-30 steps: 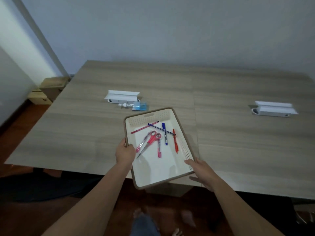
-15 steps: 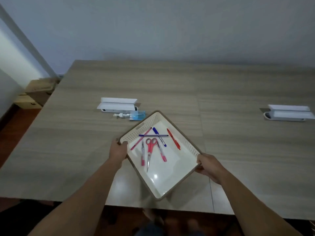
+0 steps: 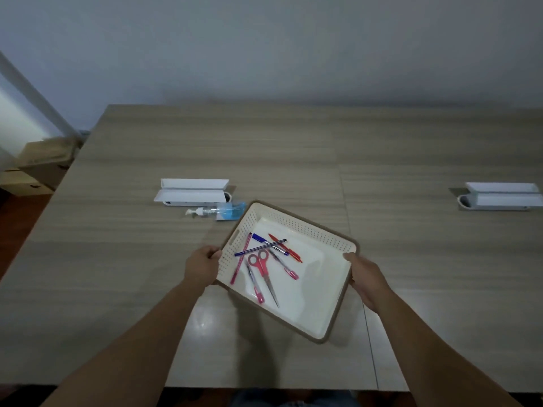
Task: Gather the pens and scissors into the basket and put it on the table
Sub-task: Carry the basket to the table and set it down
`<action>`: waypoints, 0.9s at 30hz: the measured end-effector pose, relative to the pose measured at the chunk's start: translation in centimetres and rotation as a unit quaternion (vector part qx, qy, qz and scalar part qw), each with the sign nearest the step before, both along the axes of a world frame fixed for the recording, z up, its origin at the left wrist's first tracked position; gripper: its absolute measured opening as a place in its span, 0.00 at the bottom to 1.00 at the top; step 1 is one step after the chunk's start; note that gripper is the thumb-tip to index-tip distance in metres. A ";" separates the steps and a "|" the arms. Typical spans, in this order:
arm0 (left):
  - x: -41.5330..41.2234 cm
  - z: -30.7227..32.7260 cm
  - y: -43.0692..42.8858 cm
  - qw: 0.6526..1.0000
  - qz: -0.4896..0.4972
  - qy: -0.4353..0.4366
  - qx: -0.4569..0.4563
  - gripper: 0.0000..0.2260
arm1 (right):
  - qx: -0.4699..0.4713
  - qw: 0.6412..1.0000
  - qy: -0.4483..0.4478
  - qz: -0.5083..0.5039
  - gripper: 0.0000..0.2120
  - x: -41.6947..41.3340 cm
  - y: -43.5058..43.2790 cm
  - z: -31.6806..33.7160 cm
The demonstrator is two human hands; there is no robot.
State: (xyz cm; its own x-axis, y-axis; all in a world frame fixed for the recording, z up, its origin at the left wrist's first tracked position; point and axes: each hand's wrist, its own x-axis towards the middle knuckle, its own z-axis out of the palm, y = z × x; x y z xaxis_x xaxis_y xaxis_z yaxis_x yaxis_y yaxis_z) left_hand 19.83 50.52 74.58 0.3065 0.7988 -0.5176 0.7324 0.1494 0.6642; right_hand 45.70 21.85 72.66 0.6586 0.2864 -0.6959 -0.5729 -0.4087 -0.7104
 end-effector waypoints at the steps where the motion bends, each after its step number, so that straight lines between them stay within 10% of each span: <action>1: 0.5 -0.2 -0.2 1.000 0.015 -0.003 -0.009 0.08 | -0.012 1.000 -0.009 0.015 0.11 0.2 0.4 0.0; 27: 8.1 -6.4 0.2 0.995 -0.007 0.010 -0.103 0.11 | -0.112 0.987 -0.061 0.101 0.16 7.1 4.8 -1.7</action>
State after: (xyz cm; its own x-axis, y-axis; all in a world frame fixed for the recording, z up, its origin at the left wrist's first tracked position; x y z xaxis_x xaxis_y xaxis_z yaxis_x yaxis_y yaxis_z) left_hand 27.90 50.71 68.16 0.3041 0.6711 -0.6761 0.7487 0.2705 0.6052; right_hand 52.80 26.66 70.98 0.6868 0.2687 -0.6754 -0.3797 -0.6597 -0.6486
